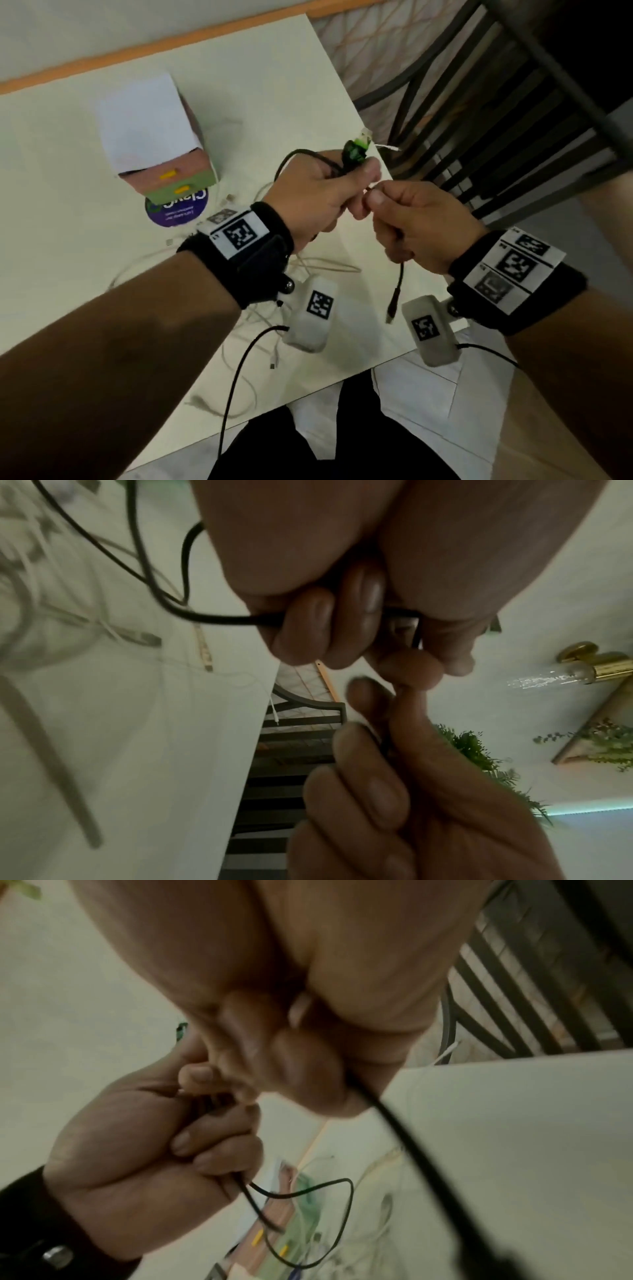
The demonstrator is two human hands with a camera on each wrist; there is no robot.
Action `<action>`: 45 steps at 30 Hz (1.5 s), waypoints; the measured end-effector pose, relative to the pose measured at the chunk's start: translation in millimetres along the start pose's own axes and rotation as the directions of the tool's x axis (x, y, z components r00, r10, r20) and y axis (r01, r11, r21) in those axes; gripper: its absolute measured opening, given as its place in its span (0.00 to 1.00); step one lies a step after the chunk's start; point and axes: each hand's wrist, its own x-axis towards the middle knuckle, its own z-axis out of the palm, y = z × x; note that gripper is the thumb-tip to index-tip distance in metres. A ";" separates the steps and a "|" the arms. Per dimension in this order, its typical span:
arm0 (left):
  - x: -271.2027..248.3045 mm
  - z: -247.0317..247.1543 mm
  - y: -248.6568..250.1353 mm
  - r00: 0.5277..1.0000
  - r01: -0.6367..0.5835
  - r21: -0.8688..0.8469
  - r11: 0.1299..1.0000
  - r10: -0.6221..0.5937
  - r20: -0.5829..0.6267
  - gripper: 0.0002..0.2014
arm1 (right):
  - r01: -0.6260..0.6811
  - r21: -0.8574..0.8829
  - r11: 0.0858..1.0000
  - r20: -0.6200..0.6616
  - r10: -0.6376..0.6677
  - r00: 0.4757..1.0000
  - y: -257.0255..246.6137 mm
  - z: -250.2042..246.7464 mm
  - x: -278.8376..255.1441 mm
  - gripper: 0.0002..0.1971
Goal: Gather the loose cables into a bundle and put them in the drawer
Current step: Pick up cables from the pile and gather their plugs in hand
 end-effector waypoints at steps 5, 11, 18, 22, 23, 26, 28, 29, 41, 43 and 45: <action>22.5 16.5 4.2 0.996 0.041 -0.257 0.965 -0.061 -0.071 0.09 | -0.027 -0.253 0.967 -0.111 -0.001 0.994 15.9 -50.8 -15.5 0.15; 34.7 72.5 -12.4 0.989 0.101 0.053 0.993 -0.107 0.106 0.12 | 0.064 -0.378 0.923 -0.085 -0.104 0.991 42.3 -79.7 -14.6 0.10; 34.7 78.6 -22.0 0.999 0.034 0.228 0.973 -0.036 0.006 0.20 | -0.102 -0.548 0.830 -0.239 -0.039 0.970 61.8 -113.4 -31.3 0.11; 27.0 84.0 -16.3 0.996 -0.077 0.301 0.951 0.061 0.064 0.18 | -0.057 -0.511 0.858 -0.285 -0.106 0.953 53.3 -133.1 -32.9 0.11; 26.6 84.0 -14.3 0.994 -0.086 0.346 0.934 0.057 0.092 0.20 | -0.056 -0.503 0.862 -0.283 -0.103 0.954 53.3 -136.5 -30.2 0.11; 25.1 78.6 -6.6 0.984 -0.069 0.459 0.886 -0.014 0.175 0.21 | -0.087 -0.507 0.858 -0.289 -0.074 0.955 62.0 -139.3 -22.4 0.12; 23.2 73.2 -5.2 0.982 -0.029 0.461 0.887 -0.060 0.179 0.22 | -0.126 -0.485 0.866 -0.318 -0.041 0.947 73.0 -136.8 -17.7 0.12; 21.9 71.4 -5.2 0.984 -0.022 0.454 0.891 -0.062 0.170 0.23 | -0.159 -0.467 0.870 -0.329 -0.004 0.944 77.7 -134.8 -16.5 0.12; 1.8 22.6 -20.7 0.967 -0.154 -0.090 0.984 0.131 -0.217 0.32 | -0.265 -0.641 0.720 -0.363 0.019 0.932 63.5 -74.9 13.5 0.30; -6.6 13.8 -16.8 0.973 -0.182 -0.252 0.950 0.137 -0.188 0.27 | 0.102 -0.634 0.767 -0.121 -0.229 0.966 35.3 -42.7 17.3 0.38; -14.7 5.9 -9.7 0.983 -0.180 -0.415 0.892 0.143 -0.119 0.24 | 0.387 -0.551 0.739 0.140 -0.375 0.916 13.1 -6.0 23.6 0.41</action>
